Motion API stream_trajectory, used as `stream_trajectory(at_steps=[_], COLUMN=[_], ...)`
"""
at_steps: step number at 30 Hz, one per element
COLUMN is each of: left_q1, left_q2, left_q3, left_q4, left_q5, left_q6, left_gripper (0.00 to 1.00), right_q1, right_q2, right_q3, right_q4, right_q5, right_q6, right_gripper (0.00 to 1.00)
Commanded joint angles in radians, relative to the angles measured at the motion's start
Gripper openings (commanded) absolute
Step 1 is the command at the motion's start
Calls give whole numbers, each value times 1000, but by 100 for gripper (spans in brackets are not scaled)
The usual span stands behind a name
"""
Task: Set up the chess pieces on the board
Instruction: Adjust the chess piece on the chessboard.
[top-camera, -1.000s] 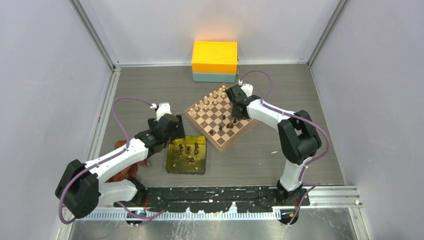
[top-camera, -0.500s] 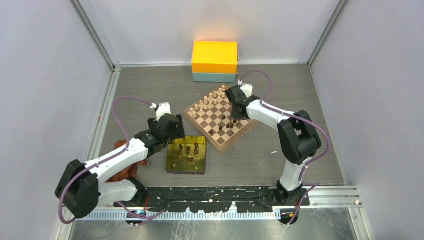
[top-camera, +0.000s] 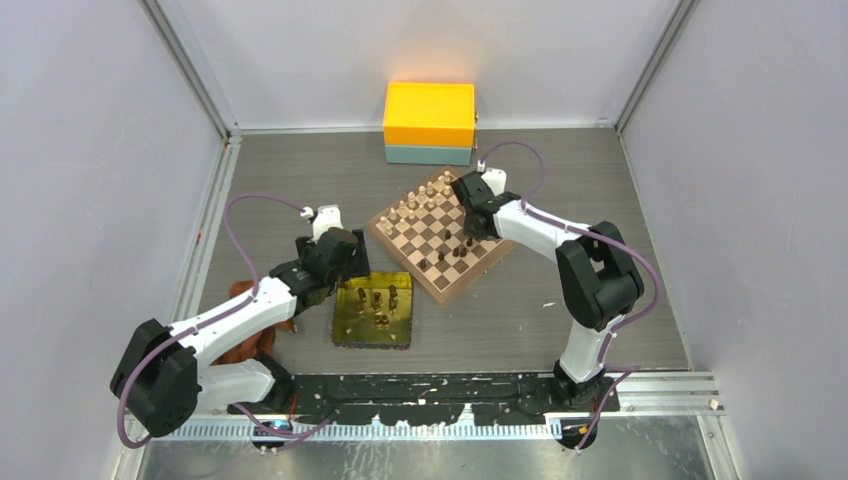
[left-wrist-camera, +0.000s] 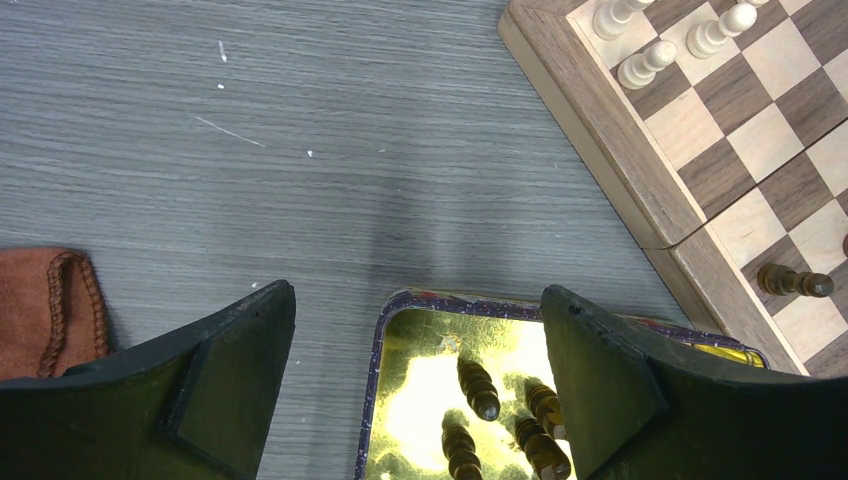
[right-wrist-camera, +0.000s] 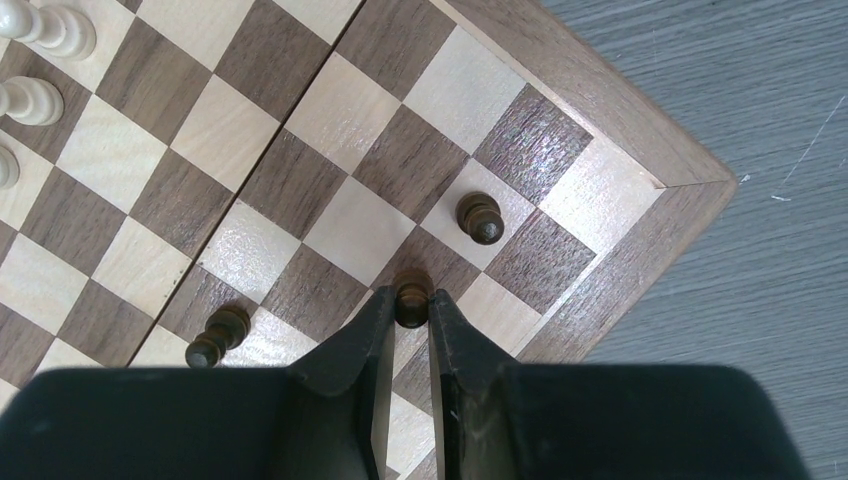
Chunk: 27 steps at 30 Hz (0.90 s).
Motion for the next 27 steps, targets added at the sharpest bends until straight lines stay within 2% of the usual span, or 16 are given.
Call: stream_trajectory(at_steps=[1,12,14,15,16,20,23,27], left_q1=[-2,-2,-3,-3,-4,-2,-3,-4], left_q2=[-16,-6,-4,-4,-4,0,1,-2], left_q3=[4,14,16,16,16,16,14,12], left_q4=[39,35,34,35,35,35,37,36], left_q5=[-12,-12,-12,-12,-12,-12,-12,-12], left_q6=[-10,-8,-7,-7,-7,-7,-9,-9], left_gripper=[93,93,93,93,93,94,94,94], right_q1=[-13,-26,-26,-26,-28,-27,-26,-25], right_q2=[-48,-38,-36,-36,-34,-38,-42,-49], right_q3=[-11,-8,-7,-5,-4,-4,-2,1], right_q4=[-4,4,4,3,0,0,-1,-1], right_q5=[22,5,1,-2,-4,-10,-12,-17], right_q6=[11,5,4,3,3,1,1,-1], right_gripper=[15,15,21,29,33,45,49,50])
